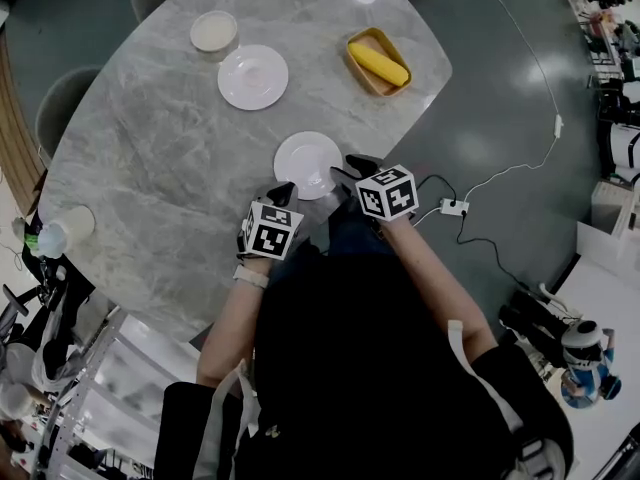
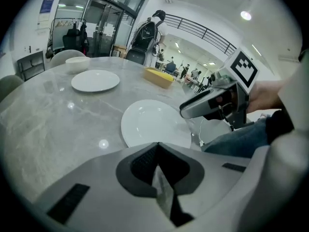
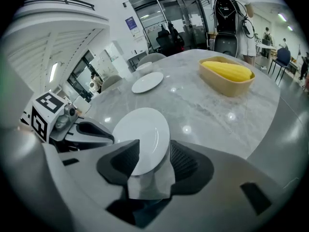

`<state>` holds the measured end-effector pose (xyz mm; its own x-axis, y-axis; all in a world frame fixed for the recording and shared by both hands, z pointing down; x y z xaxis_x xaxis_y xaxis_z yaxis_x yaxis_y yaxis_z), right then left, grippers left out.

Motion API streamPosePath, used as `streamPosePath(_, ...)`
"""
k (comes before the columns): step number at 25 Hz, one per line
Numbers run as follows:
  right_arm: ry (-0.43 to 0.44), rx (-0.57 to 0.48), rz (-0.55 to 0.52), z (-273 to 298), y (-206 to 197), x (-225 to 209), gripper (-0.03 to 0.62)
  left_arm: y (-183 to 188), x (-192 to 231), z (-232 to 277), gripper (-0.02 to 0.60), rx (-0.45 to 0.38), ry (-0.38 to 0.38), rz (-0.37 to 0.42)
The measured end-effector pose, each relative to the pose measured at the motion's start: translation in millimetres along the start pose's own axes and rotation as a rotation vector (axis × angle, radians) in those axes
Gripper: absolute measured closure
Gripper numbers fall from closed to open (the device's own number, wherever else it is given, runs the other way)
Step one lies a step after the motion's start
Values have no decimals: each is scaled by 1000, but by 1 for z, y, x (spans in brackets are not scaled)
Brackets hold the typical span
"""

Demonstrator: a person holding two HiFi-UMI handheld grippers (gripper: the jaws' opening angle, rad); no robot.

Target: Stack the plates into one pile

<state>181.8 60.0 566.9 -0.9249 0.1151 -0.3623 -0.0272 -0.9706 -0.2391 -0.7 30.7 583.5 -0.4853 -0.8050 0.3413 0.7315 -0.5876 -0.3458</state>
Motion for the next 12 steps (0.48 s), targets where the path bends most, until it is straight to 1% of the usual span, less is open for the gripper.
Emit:
streamPosePath(7, 23, -27, 101, 4, 6, -10, 384, 1, 1, 2, 574, -6, 2, 0)
streamPosePath(12, 64, -27, 94, 8, 10, -7, 376, -5, 8, 3, 574, 7, -10, -28)
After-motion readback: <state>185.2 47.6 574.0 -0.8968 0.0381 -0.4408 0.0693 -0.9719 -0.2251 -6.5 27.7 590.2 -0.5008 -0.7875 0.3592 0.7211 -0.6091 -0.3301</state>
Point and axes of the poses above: the fingertips, and each gripper's own axes: z forward along the fingers, x to its left, y out of its top, the point moved 8 cm from there along -z, backward along the fingers, and after that the axes turned 15 degrees about x, right-handed, at the moved point
